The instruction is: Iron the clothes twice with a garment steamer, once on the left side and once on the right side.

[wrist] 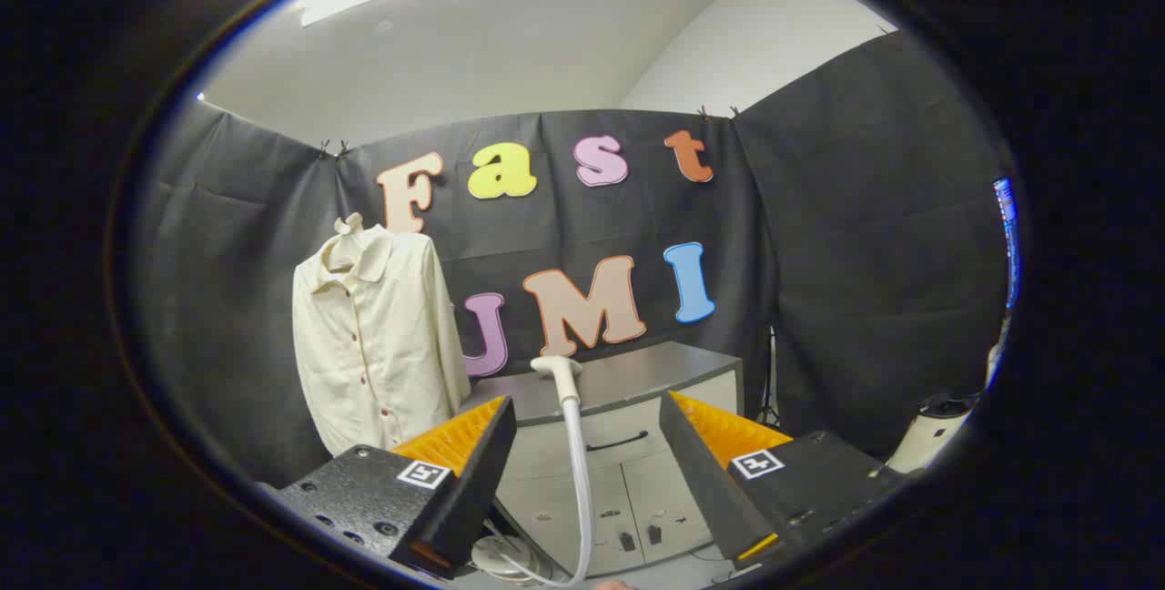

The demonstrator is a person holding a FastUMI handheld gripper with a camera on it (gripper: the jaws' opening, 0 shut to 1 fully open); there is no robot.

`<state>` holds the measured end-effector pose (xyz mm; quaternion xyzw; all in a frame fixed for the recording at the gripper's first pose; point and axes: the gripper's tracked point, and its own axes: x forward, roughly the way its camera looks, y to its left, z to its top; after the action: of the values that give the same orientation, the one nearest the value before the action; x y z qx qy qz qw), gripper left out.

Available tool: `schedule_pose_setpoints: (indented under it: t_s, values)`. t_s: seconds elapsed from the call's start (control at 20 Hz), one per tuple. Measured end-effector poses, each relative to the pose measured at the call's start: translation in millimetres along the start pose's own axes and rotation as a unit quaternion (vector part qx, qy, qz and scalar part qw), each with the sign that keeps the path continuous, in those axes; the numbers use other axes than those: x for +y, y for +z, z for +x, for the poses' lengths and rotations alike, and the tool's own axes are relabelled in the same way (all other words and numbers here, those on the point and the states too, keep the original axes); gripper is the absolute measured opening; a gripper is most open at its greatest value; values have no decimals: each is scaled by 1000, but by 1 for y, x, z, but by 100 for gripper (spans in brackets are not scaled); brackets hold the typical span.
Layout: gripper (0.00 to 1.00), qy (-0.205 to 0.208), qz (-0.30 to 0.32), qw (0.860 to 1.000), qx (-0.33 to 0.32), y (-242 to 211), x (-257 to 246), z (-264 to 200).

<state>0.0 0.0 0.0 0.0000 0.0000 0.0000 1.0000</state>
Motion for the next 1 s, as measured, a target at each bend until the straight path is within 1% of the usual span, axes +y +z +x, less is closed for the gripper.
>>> schedule_pose_setpoints:
  t_s: [0.65, 1.0]
  values:
    - [96, 29, -18, 999, 30, -26, 31, 41]
    - [96, 51, -23, 996, 63, -44, 39, 77]
